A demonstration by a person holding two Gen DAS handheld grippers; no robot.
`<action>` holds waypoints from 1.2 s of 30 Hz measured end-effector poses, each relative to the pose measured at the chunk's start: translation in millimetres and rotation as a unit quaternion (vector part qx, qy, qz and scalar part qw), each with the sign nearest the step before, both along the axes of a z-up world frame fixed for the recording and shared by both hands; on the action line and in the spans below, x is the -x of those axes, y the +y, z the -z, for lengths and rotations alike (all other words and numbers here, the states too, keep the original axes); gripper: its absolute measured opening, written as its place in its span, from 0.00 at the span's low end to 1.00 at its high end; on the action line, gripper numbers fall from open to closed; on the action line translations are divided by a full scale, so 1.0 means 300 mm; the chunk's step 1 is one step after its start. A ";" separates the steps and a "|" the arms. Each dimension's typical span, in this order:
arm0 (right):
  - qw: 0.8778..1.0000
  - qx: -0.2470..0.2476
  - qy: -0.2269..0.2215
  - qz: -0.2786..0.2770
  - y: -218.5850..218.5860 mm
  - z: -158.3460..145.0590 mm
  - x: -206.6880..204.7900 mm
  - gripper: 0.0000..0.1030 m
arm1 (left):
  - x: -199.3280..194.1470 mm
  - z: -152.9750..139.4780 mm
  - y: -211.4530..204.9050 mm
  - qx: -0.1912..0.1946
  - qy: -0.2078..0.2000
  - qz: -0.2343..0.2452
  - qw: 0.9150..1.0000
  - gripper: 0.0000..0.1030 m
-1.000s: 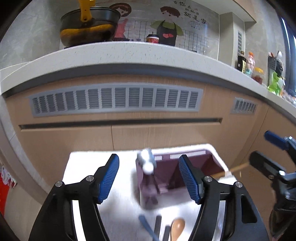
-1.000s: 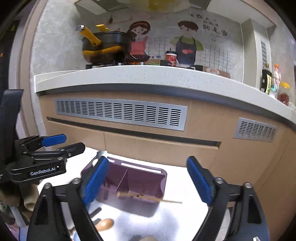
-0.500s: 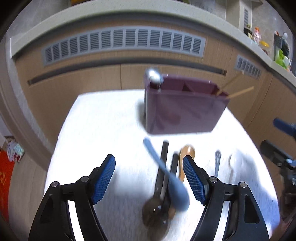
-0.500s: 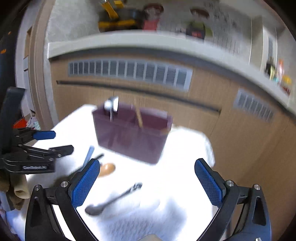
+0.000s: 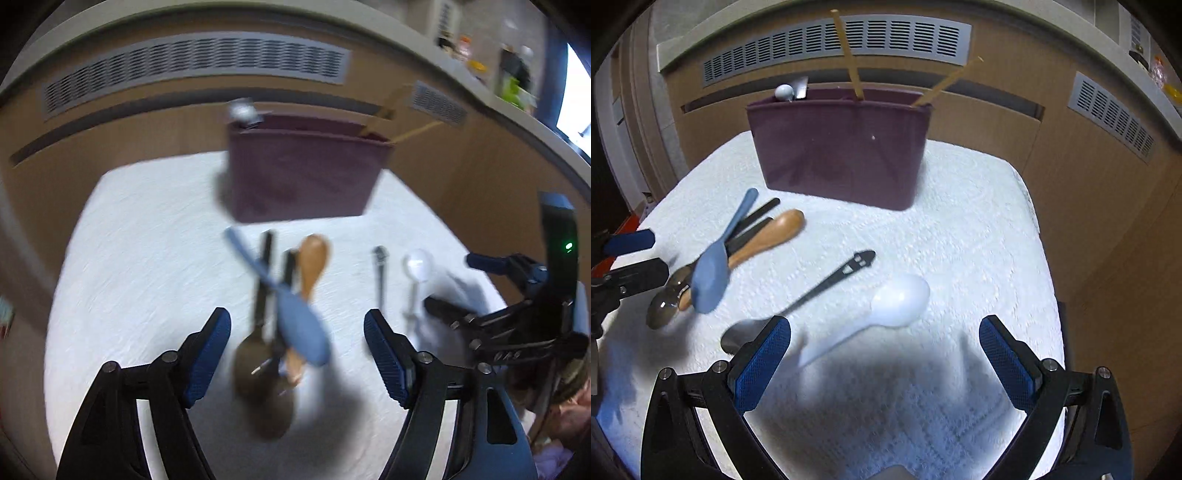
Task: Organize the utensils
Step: 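Grasp the wooden spoon with the left tool while the right tool grasps the white plastic spoon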
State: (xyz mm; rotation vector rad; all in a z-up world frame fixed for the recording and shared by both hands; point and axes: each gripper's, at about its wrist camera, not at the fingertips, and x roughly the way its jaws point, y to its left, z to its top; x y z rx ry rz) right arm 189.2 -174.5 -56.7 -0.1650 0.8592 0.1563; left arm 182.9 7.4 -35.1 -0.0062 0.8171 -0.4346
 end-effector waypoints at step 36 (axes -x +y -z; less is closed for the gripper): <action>0.987 -0.063 0.072 0.129 -0.026 0.061 -0.170 0.70 | -0.044 0.030 -0.004 -0.017 0.011 -0.083 0.996 0.30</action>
